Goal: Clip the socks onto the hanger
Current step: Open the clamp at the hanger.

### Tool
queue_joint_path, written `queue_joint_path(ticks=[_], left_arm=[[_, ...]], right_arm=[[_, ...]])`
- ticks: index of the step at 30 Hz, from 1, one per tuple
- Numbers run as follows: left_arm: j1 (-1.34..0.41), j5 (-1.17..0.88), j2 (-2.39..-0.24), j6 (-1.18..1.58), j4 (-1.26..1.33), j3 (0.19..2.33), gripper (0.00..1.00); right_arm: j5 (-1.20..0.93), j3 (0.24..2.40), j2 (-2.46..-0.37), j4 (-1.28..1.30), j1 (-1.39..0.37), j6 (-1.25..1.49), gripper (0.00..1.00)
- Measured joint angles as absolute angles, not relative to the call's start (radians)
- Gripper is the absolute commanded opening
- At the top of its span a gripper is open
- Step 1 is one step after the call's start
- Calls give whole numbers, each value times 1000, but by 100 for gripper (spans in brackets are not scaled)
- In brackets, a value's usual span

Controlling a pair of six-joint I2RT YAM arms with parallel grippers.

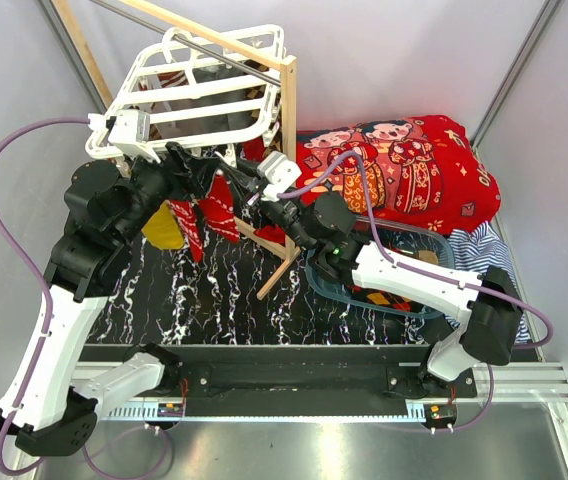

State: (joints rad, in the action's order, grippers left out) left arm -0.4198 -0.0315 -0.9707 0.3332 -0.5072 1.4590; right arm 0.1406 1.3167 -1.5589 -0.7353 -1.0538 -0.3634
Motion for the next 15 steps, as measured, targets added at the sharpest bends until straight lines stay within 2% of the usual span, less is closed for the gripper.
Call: queue_joint_path(ticks=[5,15], left_arm=[[-420,-27,-971,333,-508,1459,70],[-391,45,-985,327,-556,1471,70]], right_arm=[[141,1317,-1559,-727,-1055,-360,1],[142,1317,-1562,-639,-1060,-343,0]])
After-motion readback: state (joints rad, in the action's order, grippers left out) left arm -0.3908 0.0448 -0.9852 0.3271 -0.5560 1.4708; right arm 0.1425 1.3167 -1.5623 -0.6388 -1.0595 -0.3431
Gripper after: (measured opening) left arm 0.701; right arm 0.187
